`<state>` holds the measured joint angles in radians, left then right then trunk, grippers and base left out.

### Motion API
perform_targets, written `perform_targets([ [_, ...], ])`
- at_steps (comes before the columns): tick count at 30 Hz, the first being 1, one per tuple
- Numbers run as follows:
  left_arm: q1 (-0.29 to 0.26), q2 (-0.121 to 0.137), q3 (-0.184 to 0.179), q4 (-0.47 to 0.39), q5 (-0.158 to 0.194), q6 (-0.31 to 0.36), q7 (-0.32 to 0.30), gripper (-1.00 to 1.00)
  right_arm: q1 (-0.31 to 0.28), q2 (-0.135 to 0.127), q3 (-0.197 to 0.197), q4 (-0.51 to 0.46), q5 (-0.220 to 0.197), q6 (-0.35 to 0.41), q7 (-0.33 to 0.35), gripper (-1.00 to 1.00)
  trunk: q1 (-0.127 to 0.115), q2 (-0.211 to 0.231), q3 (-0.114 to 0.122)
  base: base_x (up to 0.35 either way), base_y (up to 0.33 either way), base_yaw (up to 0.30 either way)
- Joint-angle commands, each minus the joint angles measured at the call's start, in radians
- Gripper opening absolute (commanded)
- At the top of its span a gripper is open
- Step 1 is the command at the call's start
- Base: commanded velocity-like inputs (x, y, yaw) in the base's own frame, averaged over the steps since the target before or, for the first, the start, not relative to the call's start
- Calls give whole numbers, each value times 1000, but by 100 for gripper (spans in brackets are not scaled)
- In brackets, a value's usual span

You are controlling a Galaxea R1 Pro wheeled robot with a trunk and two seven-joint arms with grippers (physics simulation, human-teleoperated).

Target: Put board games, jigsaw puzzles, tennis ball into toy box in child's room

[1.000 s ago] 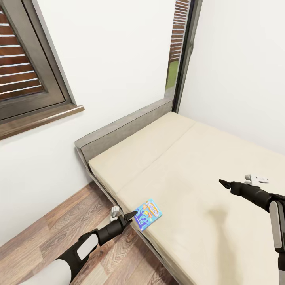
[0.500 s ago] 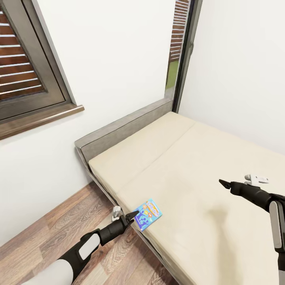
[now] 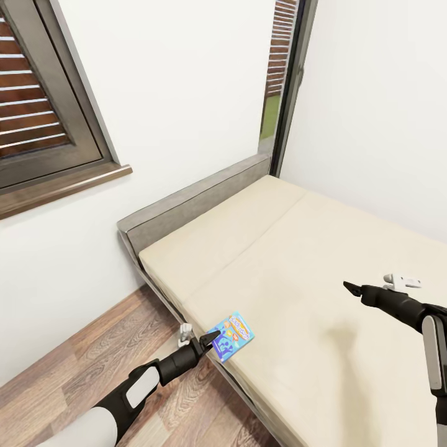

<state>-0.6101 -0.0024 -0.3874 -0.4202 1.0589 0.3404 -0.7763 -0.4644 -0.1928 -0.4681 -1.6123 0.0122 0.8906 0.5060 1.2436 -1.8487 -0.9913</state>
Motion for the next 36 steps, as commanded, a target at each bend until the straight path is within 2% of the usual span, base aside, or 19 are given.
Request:
perform_targets([
  [1, -1, -2, -6, 0, 15, 14, -3, 100, -1, 0, -1, -1, 2, 5, 5, 100, 0, 0, -1, 0, 0, 0],
  [36, 4, -16, -7, 0, 15, 15, -4, 100, 0, 5, -1, -1, 2, 5, 5, 100, 0, 0, -1, 0, 0, 0],
])
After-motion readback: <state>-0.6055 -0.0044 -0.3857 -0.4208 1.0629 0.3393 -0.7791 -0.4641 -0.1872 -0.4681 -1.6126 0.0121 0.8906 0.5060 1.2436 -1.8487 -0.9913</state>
